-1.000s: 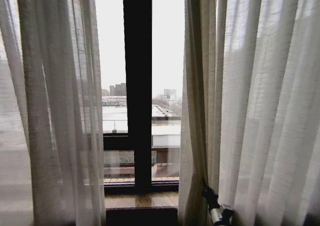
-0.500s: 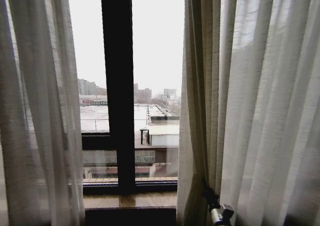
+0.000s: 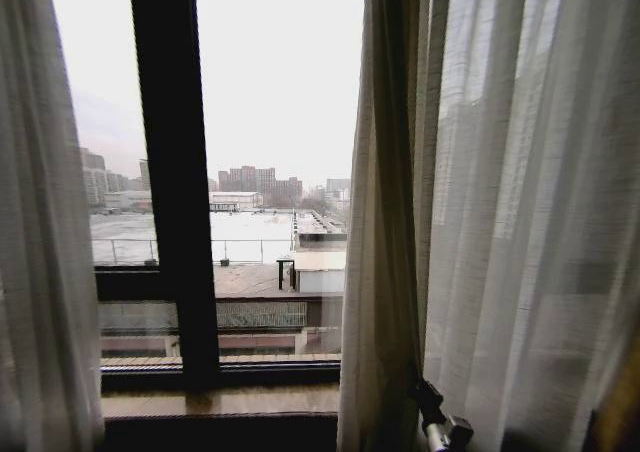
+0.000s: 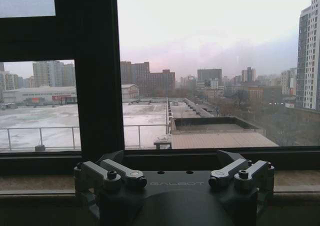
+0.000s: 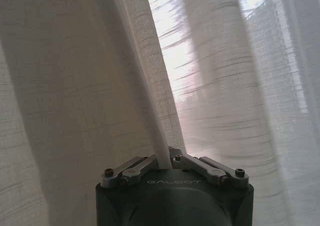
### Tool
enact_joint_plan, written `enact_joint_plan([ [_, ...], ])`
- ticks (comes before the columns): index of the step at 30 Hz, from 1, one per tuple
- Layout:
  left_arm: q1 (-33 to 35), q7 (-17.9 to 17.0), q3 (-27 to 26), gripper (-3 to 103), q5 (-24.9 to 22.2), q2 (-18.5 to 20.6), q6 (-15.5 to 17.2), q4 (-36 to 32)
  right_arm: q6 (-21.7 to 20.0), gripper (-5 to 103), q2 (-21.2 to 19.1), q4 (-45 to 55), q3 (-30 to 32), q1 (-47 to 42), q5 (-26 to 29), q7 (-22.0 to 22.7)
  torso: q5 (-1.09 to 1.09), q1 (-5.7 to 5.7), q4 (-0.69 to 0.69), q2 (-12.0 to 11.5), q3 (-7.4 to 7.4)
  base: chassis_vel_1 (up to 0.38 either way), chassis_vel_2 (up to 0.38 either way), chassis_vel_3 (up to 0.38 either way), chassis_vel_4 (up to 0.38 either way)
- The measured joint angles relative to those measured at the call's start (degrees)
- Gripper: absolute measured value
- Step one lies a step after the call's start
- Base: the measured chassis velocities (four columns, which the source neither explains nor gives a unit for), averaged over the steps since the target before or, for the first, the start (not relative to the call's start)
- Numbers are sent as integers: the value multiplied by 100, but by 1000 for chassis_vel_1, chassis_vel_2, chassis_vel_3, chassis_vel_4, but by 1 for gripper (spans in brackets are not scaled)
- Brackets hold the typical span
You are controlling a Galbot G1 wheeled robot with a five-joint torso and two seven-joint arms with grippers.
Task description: Open the curtains by pulling them apart, changing their state from closed to fully open.
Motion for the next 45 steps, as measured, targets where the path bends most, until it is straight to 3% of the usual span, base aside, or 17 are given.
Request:
enact_joint_plan([
  [12, 16, 33, -16, 100, -7, 2, -9, -1, 1, 0, 0, 69, -10, -45, -9, 1, 1, 0, 0, -1, 0, -355, -346, 351, 348],
  [20, 13, 146, -10, 100, -8, -29, -10, 9, 188, 0, -2, 136, -6, -203, -301, -72, 2, -1, -2, -2, -1, -304, -297, 263, 293],
  [45, 117, 152, -7, 100, 6, -37, -41, -71, 3, 0, 0, 167, -29, -125, -111, -59, 2, 0, 0, -2, 0, -9, -13, 13, 6],
])
